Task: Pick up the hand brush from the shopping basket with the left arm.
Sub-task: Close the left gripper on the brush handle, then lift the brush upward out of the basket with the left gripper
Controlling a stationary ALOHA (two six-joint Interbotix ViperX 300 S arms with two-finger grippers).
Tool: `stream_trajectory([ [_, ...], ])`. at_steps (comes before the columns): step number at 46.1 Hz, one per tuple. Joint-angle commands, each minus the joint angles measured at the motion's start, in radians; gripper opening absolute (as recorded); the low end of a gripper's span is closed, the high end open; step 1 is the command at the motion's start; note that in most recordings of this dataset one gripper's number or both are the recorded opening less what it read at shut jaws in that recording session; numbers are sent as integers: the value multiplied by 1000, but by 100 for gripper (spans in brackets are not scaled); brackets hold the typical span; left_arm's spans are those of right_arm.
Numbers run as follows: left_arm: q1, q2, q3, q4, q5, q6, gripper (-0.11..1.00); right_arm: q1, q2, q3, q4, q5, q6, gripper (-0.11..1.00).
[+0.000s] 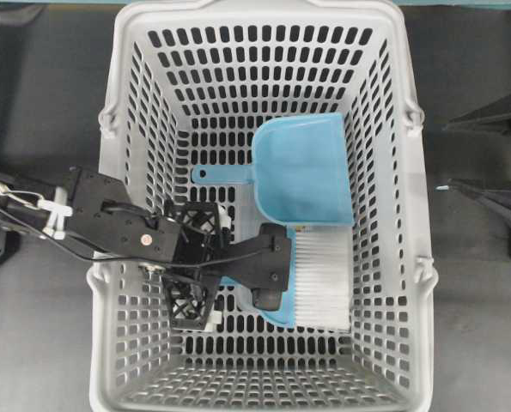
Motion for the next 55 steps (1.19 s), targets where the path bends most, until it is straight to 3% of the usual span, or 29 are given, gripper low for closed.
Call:
stream_trajectory([
  [1,-3,-3,-8,3,-17,2,91,-3,5,-18,3,-5,2,74],
  [13,-5,-5,-8,3,-34,6,90,-2,5,-18,3,-5,2,74],
  [19,-11,-6,-6,3,-41,6,81,-2,5,-17,3,-5,0,74],
  [22,-21,-6,-5,3,-37,12,70,-3,6,-15,3,-5,2,74],
  [29,-44,-38,-5,3,-35,21,25,-3,6,-12,3,-5,2,74],
  [30,-44,-41,-5,3,-35,21,23,-3,6,-12,3,-5,2,74],
  [42,-41,-144,-48,3,21,21,24,-9,6,-12,3,-5,2,74],
  [55,8,-293,-230,3,259,0,24,-9,6,-12,3,-5,2,74],
])
